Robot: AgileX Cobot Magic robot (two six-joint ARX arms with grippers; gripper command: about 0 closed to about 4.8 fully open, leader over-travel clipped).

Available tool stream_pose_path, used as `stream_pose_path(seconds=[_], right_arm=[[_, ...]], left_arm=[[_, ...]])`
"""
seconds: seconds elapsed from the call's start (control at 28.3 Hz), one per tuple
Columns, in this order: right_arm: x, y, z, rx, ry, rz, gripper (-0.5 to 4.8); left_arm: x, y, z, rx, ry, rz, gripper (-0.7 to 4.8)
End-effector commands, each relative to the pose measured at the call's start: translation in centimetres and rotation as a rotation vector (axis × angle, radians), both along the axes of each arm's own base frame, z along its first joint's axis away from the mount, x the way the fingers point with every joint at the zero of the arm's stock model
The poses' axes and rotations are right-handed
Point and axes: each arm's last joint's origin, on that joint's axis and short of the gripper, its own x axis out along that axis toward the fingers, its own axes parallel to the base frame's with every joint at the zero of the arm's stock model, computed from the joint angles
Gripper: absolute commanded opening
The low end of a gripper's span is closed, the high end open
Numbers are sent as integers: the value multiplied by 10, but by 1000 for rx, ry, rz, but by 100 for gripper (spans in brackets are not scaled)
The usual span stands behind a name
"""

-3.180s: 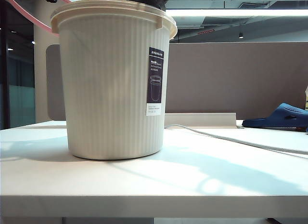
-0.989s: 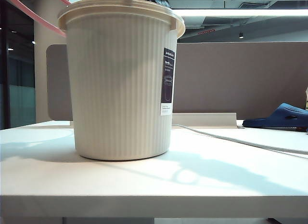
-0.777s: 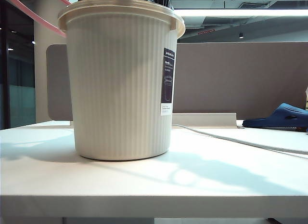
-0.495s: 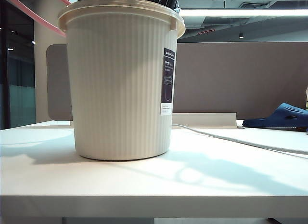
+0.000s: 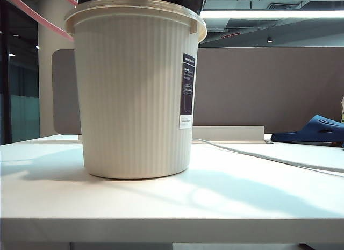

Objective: Open the ring lid of the trash can, pull out the black garbage bag inside, and place it on the table.

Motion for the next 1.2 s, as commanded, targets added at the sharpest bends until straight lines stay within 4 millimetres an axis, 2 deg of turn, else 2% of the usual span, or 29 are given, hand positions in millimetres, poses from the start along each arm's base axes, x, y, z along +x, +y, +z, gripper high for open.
stream_pose_path(seconds=[0.04, 0.18, 0.28, 0.64, 0.78, 0.88, 0.95, 1.06, 1.2], right_arm=[[-7, -3, 15, 26, -35, 3, -1], [-9, -5, 21, 40, -44, 6, -1], [-10, -6, 22, 38, -41, 6, -1], [-13, -9, 29, 98, -67, 23, -1], [-8, -20, 31, 124, -55, 5, -1], [-8, -36, 39, 131, -73, -31, -1], [-16, -41, 49, 148, -109, -39, -1], [-26, -63, 67, 176, -167, -86, -2], [-34, -84, 79, 175, -195, -124, -1]], left_arm=[[-9, 3, 9, -22, -63, -15, -5], [-13, 5, 12, -26, -79, -21, -4], [-16, 5, 14, -23, -95, -47, 89], [-21, 7, 17, -14, -131, -81, 89], [-33, 14, 23, 0, -186, -66, 89], [-42, 23, 27, 8, -217, -71, 89], [-48, 26, 30, 7, -226, -73, 89], [-54, 32, 32, 16, -255, -62, 89], [-57, 32, 33, 28, -265, -79, 89]])
